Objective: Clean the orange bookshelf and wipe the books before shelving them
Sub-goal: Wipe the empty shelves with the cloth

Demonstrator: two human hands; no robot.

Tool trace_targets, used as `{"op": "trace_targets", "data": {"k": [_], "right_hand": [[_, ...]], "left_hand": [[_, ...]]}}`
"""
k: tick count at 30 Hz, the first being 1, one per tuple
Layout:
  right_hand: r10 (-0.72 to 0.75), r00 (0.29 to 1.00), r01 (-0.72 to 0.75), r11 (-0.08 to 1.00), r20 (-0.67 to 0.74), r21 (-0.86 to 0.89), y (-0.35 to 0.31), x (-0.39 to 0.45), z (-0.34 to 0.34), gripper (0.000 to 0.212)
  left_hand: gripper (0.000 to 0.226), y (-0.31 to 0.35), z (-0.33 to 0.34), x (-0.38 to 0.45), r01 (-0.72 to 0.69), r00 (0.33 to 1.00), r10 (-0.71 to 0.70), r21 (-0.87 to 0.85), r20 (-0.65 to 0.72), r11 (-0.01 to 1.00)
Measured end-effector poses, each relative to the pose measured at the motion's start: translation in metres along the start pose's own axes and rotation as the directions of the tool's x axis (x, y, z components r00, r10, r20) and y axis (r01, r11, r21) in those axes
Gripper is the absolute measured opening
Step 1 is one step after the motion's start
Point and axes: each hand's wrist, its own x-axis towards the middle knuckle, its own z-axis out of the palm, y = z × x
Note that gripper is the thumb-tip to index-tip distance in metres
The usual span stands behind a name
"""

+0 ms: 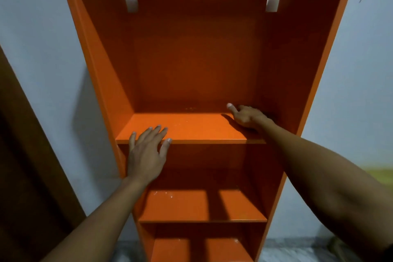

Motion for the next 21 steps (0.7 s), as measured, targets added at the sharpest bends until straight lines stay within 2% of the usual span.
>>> {"op": "trace_targets", "data": {"k": [3,5,9,11,12,14,17,19,21], "right_hand": [[-0.197,0.980,0.194,0.973,-0.015,-0.124,-0.012,-0.022,0.009,0.070],[-0.375,0.925,0.366,0.923,-0.060,-0.115,-0.020,-0.038,0.018,0.061],[-0.624,0.779,0.610,0.775,-0.056,-0.164,-0.027,-0.070,0.042,0.059],[-0.734,0.663,0.706,0.678,-0.148,-0.204,-0.028,-0.085,0.054,0.047],[-0.769,0.606,0.747,0.639,-0.205,-0.187,-0.028,-0.091,0.059,0.040],[-0.796,0.556,0.806,0.586,-0.239,-0.077,-0.031,-0.097,0.063,0.035],[-0.797,0.552,0.834,0.522,-0.247,0.180,-0.043,-0.101,0.050,0.038],[-0.717,0.618,0.784,0.535,-0.322,0.315,-0.051,-0.089,0.037,0.040],[-0.551,0.725,0.689,0.595,-0.414,0.414,-0.053,-0.067,0.022,0.038]], "left_hand": [[0.068,0.001,0.001,-0.001,-0.006,1.000,0.006,0.001,-0.001,1.000],[0.065,0.001,0.001,-0.002,-0.009,1.000,0.009,0.003,-0.006,1.000],[0.058,-0.001,0.002,-0.001,-0.007,1.000,0.007,-0.020,0.001,1.000],[0.058,-0.005,0.001,-0.001,-0.019,1.000,0.019,-0.050,0.009,0.999],[0.057,-0.007,0.000,0.000,-0.027,1.000,0.027,-0.068,0.011,0.997],[0.055,-0.012,-0.003,-0.001,-0.038,0.999,0.039,-0.088,0.006,0.995],[0.054,-0.021,-0.009,-0.003,-0.041,0.999,0.040,-0.063,-0.010,0.997],[0.053,-0.028,-0.013,-0.004,-0.040,0.999,0.040,-0.041,-0.003,0.998],[0.051,-0.031,-0.016,-0.003,-0.041,0.999,0.041,-0.047,0.007,0.998]]}}
